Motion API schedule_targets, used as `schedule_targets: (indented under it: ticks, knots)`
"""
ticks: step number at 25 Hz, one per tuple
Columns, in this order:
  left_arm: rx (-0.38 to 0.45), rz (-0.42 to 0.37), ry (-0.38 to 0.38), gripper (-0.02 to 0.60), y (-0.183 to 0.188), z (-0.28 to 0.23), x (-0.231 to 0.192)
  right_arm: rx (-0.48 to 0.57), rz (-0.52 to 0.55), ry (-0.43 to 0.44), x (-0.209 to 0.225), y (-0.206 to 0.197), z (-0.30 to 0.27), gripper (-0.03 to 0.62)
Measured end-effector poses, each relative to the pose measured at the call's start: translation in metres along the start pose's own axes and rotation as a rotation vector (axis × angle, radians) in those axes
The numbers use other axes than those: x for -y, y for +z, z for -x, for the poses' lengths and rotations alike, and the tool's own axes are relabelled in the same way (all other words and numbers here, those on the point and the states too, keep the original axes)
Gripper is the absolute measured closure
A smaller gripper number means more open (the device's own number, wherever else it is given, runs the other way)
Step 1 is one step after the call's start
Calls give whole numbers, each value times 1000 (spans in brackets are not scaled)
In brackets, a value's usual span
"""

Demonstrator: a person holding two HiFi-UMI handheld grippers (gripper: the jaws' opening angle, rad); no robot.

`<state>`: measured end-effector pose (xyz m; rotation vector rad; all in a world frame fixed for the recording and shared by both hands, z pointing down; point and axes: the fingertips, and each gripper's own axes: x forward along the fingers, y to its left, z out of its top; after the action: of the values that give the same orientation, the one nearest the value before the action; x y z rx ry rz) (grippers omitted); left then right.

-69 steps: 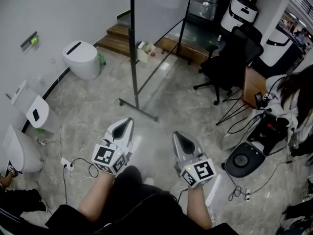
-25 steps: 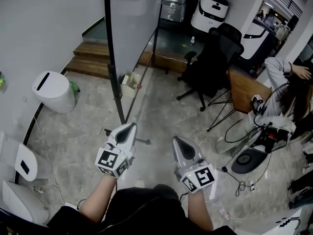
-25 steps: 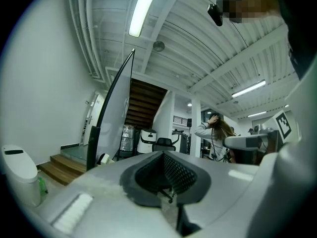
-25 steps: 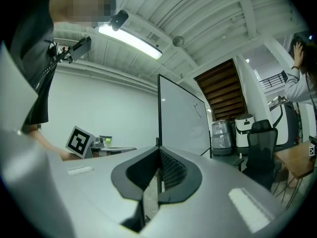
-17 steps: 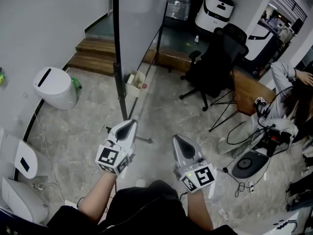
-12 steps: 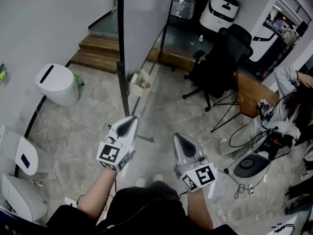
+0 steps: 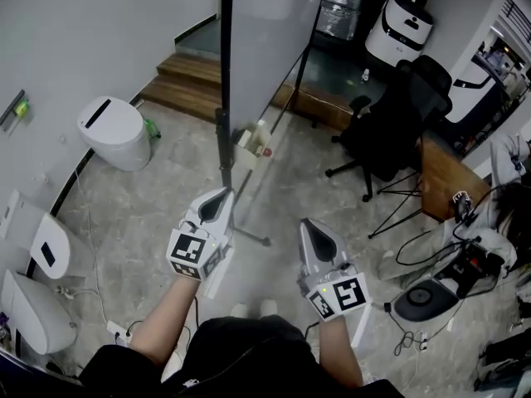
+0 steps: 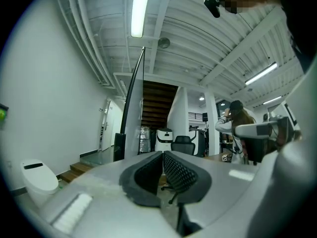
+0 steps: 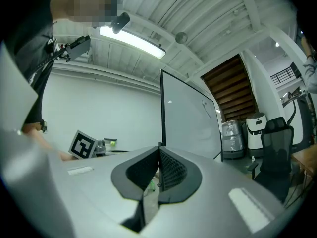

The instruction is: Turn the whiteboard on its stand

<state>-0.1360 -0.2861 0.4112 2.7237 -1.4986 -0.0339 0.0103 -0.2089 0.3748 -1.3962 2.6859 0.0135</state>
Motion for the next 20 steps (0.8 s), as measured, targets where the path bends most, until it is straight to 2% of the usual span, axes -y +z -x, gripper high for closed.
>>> schedule_targets:
  ticks: [5,11,16,20]
  knots:
    - [-12,-35,59,532,3,-22,-28,-1,-4,38,12,0,-18,585]
    - [-36,-84,140,527,-3,-54,-70,-21,-5,76,21,-4,-29,585]
    - [-49,-92,203,453,-5,-82,-106,-34,-14,83,30,-10,-34,585]
    - [-65,-111,225,386,0,-107,-124,-50,-18,77,40,-13,-35,585]
